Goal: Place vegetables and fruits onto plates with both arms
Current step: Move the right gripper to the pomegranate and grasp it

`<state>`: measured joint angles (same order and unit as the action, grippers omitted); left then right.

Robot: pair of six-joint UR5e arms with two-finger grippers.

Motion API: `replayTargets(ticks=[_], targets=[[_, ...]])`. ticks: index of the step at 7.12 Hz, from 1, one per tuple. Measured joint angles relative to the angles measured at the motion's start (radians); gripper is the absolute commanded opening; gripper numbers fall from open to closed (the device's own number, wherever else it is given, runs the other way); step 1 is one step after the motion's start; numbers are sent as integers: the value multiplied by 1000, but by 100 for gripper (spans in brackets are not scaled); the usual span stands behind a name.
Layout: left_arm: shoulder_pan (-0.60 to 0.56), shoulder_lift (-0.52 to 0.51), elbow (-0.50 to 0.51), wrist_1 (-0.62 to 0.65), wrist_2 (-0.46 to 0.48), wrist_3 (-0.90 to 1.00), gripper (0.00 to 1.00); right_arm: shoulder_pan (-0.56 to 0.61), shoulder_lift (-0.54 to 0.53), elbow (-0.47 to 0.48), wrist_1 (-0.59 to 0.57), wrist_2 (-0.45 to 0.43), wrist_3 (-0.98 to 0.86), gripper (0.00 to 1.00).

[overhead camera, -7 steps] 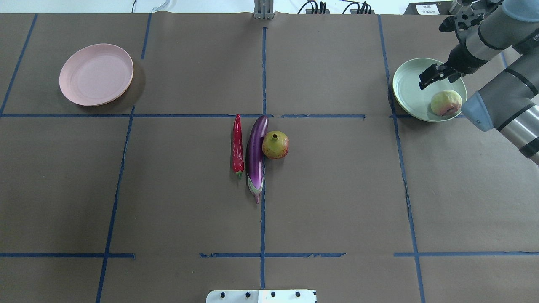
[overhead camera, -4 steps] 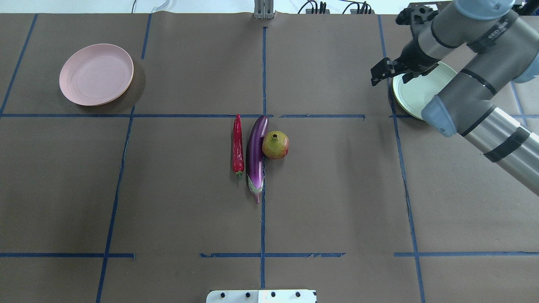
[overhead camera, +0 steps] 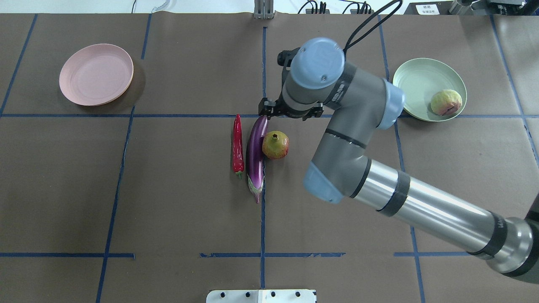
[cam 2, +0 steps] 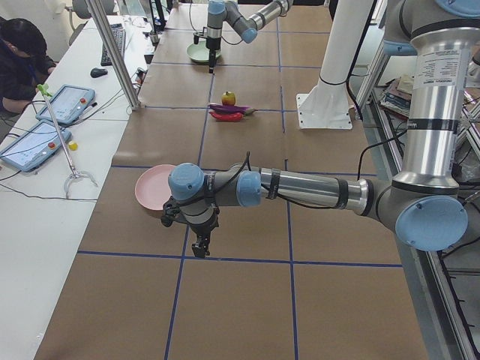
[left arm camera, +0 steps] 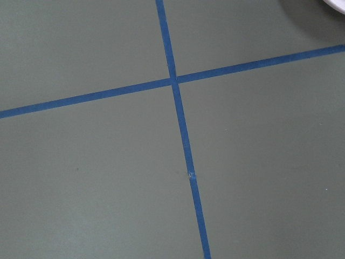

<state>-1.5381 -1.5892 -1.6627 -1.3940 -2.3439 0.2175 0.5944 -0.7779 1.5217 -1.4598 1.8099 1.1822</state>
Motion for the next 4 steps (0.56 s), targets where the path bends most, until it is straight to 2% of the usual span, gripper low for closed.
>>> replayTargets(ticks=[1,4], targets=[[6,0,2,0,0,0,100,-52,25,-5,-28,-62,33,100],[14,0,8,1,0,-1,100,-106,35,-34,-63,-142,26,100]])
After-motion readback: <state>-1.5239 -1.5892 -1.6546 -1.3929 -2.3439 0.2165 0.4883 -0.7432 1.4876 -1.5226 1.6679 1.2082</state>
